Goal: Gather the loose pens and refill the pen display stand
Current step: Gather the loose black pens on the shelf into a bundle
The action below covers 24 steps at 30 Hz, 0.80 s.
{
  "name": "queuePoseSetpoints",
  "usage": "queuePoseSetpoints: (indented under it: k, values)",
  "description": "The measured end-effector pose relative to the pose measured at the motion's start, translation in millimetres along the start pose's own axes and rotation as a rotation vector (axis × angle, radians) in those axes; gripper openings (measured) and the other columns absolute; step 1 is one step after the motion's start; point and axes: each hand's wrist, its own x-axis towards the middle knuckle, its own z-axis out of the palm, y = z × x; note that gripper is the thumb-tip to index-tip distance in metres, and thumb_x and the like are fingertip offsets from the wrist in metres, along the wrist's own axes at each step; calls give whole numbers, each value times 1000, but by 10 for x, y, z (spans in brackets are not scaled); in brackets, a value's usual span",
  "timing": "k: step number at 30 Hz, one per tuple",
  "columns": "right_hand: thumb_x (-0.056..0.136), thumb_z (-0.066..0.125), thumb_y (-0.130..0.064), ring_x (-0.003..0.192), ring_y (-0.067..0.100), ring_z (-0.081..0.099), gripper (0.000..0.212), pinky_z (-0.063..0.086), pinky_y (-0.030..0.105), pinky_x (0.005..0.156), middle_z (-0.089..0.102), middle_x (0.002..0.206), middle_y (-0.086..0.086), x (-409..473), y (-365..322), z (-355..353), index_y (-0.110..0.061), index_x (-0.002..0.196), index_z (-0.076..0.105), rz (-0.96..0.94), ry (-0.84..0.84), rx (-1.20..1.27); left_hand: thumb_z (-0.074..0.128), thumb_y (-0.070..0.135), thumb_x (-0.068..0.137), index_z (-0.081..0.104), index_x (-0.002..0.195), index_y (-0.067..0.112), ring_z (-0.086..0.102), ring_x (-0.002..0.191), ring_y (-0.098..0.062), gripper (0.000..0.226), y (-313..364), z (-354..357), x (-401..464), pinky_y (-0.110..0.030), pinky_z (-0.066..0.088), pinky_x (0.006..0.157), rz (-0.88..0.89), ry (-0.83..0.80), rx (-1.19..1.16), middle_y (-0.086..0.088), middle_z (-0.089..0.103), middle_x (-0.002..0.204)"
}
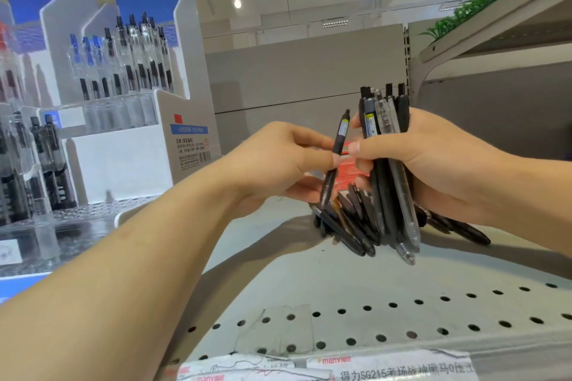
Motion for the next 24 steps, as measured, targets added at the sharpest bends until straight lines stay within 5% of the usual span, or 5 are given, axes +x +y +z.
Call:
queuePoseSetpoints:
  k: [6,11,18,21,24]
  values:
    - [93,66,-9,64,22,60,26,57,34,61,60,70,8,-14,-69,-95,-21,70,70,45,22,-31,66,7,94,59,110,7,75,86,-28,17,59,179,-96,-34,62,74,34,-154,-33,-4,77,87]
    - [92,70,-15,78,22,70,9,61,36,71,73,90,11,-237,-11,-69,-18,90,78,52,50,-45,67,13,94,62,111,5,76,80,-20,20,100,344,-109,-30,63,71,86,-196,63,-1,77,85]
    - [92,67,-6,90,18,76,19,59,25,69,79,97,7,-503,13,39,-19,93,81,118,181,-147,56,34,94,60,80,24,63,69,-14,18,184,549,-181,-31,45,58,356,-135,797,7,64,69]
    - [94,67,-10,89,24,76,13,61,31,69,79,96,10,-583,-89,12,-13,100,77,129,311,-134,58,41,88,71,82,24,62,69,-12,22,254,570,-211,-29,48,58,334,-66,749,5,68,69]
    - [92,68,-8,79,24,75,10,63,37,68,77,84,11,-673,-262,-175,-9,85,76,89,383,-78,61,47,88,76,89,30,62,77,-3,22,330,639,-193,-25,49,68,340,-4,641,17,67,72]
